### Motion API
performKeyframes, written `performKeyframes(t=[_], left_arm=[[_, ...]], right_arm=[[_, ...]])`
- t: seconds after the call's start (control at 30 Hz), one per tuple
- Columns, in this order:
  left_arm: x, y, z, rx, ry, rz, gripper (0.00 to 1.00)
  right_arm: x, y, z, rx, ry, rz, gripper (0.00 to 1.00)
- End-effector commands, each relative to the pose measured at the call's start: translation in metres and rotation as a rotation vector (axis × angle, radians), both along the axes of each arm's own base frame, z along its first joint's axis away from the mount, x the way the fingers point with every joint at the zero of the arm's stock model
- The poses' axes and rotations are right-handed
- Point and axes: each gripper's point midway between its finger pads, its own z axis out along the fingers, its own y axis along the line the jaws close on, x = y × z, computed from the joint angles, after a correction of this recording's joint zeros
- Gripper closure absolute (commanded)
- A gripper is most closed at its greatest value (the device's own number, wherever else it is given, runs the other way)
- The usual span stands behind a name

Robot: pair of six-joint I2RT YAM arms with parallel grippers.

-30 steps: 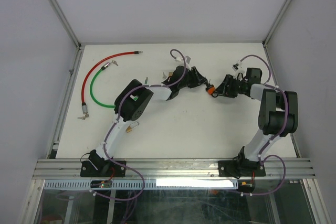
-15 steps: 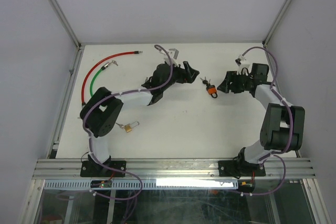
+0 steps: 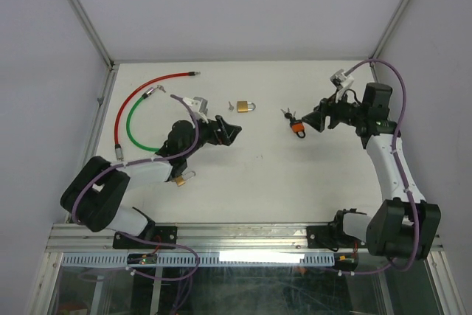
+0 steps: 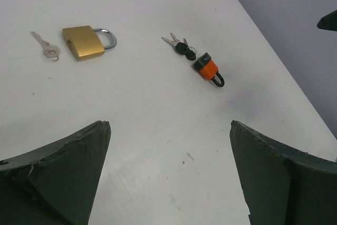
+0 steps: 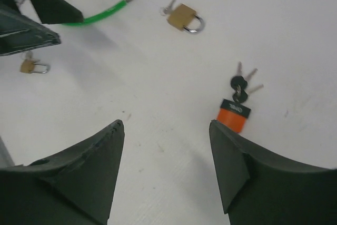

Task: Lock with the key
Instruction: Place the key at the center of the board, then pick up the lock from the center of the board.

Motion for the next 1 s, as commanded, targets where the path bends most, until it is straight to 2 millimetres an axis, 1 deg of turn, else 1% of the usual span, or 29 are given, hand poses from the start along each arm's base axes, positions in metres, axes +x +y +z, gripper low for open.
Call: performKeyframes(t=[0.0,0.03,0.1,0.17,0.2,0.23,0.27,0.33,0.37,0.47,0.53,0.67,0.7,0.77,0.83,0.93,0.97], left_arm=[[-0.013,0.023,0.023,-0.078,-0.010,-0.010,0.01],[-0.015,0.027,0.019,-0.068,0.013,-0.013,0.01],[-0.019,0.032,0.011,-0.046,0.047,-0.022,0.01],[-0.021,0.039,0.002,-0.028,0.072,-0.010,0.01],[-0.021,0.043,-0.001,-0.018,0.078,0.001,0.01],[-0.021,0.048,-0.002,-0.013,0.080,0.019,0.01],[-0.020,0.053,-0.004,-0.007,0.084,0.039,0.01],[-0.016,0.065,-0.008,0.005,0.090,0.085,0.01],[-0.012,0.073,-0.009,0.012,0.092,0.118,0.01],[0.005,0.086,-0.013,0.068,0.123,0.170,0.01],[0.020,0.097,-0.018,0.165,0.148,0.229,0.01],[0.049,0.125,-0.031,0.360,0.194,0.350,0.01],[0.055,0.130,-0.038,0.399,0.204,0.362,0.01],[0.065,0.134,-0.046,0.453,0.216,0.367,0.01],[0.075,0.131,-0.051,0.497,0.228,0.345,0.01],[0.087,0.126,-0.070,0.576,0.273,0.297,0.05],[0.090,0.125,-0.075,0.604,0.290,0.284,0.08]], right_arm=[[-0.029,0.051,0.061,0.029,-0.150,0.242,0.32],[-0.034,0.061,0.067,0.024,-0.151,0.283,0.32],[-0.045,0.082,0.071,0.059,-0.119,0.369,0.32],[-0.060,0.093,0.071,0.134,-0.098,0.463,0.32],[-0.064,0.093,0.068,0.145,-0.111,0.492,0.31],[-0.063,0.089,0.056,0.138,-0.112,0.473,0.31],[-0.061,0.085,0.049,0.137,-0.115,0.446,0.30],[-0.062,0.079,0.041,0.169,-0.110,0.419,0.30],[-0.064,0.077,0.040,0.184,-0.111,0.421,0.30],[-0.064,0.076,0.039,0.183,-0.117,0.418,0.30],[-0.062,0.075,0.038,0.175,-0.111,0.411,0.30],[-0.058,0.075,0.030,0.155,-0.090,0.394,0.30],[-0.057,0.075,0.028,0.147,-0.086,0.390,0.31],[-0.056,0.076,0.024,0.134,-0.081,0.388,0.31],[-0.055,0.076,0.020,0.124,-0.079,0.387,0.31],[-0.053,0.074,0.016,0.106,-0.079,0.376,0.31],[-0.053,0.073,0.015,0.103,-0.078,0.375,0.31]])
